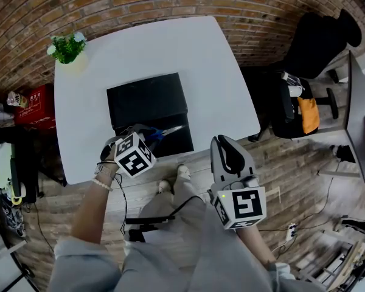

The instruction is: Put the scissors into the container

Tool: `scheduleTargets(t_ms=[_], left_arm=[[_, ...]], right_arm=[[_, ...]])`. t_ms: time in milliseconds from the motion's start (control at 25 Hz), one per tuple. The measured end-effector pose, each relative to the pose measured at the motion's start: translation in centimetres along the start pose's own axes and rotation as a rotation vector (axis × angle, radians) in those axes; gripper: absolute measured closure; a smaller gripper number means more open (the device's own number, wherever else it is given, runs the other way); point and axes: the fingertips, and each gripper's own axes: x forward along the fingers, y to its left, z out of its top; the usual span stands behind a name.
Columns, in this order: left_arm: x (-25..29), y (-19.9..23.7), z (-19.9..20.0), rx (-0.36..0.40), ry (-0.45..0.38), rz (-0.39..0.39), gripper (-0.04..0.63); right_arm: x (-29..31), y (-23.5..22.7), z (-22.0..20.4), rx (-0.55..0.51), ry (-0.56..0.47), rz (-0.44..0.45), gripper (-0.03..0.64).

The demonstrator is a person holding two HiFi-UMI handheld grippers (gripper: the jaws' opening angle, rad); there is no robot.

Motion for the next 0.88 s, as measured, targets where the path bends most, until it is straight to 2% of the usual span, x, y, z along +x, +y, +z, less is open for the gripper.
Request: scheduleTargets(t_ms=[200, 520, 680, 880], left_arm=[[-3.4, 1.4, 1.6, -0.052, -0.107, 0.100, 0.517], [-13.4, 3.0, 3.9, -0.149, -0.336, 0.362, 0.560], [-18.8, 2.7, 4.4, -0.210, -0.441, 0.485, 0.567], [-24.7, 1.5, 4.8, -0.265, -0.571, 0.596, 0.572]], right_arm=[[0.1, 0.7, 1.0, 0.002, -0.032, 0.031, 0.555], [-0.3, 2.9, 3.4, -0.034, -0.094, 0.098, 0.555], [-0.4, 4.2, 4.2, -0.062, -0.110, 0.122, 0.557], [-0.6, 6.0, 5.5, -0.109, -0.132, 0.172, 0.557]])
